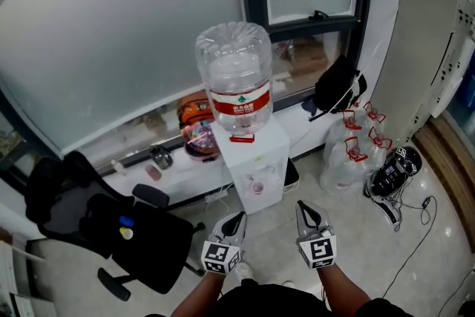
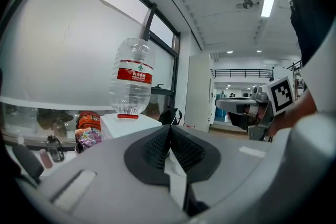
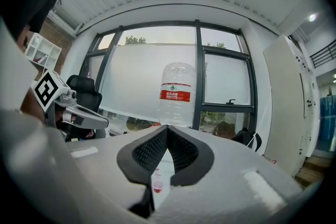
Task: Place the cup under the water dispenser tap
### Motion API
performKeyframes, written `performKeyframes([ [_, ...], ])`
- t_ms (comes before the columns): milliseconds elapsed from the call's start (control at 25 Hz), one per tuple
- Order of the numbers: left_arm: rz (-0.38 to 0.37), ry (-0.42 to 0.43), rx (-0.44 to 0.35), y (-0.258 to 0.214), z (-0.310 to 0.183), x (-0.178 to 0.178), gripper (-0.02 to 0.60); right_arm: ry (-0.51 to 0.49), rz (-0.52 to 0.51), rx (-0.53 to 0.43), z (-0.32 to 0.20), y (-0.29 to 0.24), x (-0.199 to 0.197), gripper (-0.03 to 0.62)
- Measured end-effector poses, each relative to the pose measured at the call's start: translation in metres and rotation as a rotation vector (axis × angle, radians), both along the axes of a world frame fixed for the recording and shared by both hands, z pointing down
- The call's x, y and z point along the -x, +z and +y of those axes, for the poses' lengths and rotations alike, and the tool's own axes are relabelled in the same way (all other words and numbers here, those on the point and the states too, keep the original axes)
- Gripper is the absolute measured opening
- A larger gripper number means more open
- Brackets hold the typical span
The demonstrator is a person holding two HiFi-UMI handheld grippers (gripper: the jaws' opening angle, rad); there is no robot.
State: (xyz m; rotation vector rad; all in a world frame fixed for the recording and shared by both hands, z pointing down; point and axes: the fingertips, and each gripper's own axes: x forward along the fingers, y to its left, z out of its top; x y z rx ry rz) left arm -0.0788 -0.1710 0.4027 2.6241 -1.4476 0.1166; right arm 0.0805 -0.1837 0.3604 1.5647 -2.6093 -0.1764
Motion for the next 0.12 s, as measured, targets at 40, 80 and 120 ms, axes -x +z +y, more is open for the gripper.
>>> performKeyframes([
  [40,-0.001,0.0,0.0,0.0001,-0.0004,0.0001,0.017,0.001,0.0,0.004,-0.0007,0.0021,0.0009,0.002],
  [80,-0.001,0.001,0.0,0.0001,-0.0008,0.0,0.017,0.002,-0.001,0.008,-0.0015,0.0042,0.0016,0.002],
  [120,-0.001,0.003,0.001,0.0,-0.0012,-0.0001,0.017,0.004,-0.001,0.011,-0.0024,0.0063,0.0022,0.002],
])
